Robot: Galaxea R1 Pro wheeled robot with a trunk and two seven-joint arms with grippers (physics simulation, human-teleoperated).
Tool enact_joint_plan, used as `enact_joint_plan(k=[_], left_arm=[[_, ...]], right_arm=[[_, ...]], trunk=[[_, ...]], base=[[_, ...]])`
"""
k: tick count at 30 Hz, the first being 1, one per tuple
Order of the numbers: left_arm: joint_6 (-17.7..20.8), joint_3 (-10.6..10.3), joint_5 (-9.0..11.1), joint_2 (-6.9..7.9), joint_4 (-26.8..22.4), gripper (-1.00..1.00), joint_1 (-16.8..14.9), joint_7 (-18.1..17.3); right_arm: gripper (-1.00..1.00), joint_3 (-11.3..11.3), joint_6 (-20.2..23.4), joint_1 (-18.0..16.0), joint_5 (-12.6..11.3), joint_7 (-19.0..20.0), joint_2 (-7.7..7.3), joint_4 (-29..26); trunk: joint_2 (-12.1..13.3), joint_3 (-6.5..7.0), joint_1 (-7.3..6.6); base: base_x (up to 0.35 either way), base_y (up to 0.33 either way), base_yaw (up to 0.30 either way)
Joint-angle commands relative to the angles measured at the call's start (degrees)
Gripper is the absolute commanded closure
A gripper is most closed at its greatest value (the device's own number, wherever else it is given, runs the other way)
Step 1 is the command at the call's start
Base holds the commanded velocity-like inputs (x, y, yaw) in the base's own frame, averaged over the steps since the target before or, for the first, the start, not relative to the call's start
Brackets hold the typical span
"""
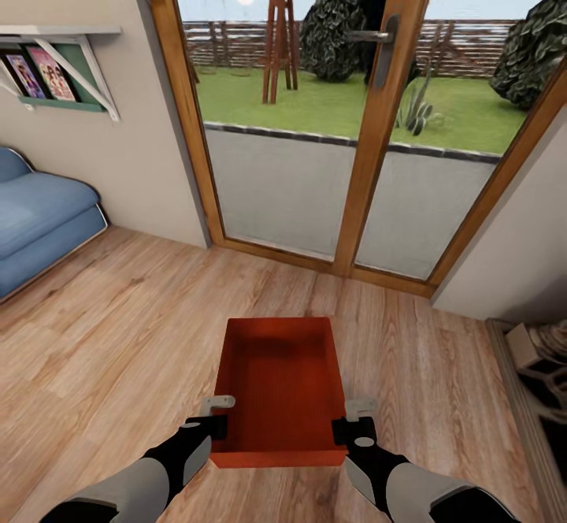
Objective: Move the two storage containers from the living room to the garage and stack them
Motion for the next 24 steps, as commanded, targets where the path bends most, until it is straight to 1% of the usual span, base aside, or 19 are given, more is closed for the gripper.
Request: enact_joint_plan(k=[1, 24], left_arm=[[0.39, -0.29, 0.5, 0.6, -0.06, 1.0, 0.02, 0.66], [0.39, -0.25, 0.5, 0.64, -0.06, 1.0, 0.06, 0.66]], right_arm=[[1.0, -1.23, -0.27, -0.05, -0.34, -0.17, 0.02, -0.05], [1.0, -1.23, -0.27, -0.05, -0.34, -0.17, 0.01, -0.05]], trunk=[[0.4, 0.15, -0.23], [9.62, 4.28, -5.28]], base=[[0.0, 0.0, 0.0], [0.0, 0.0, 0.0]])
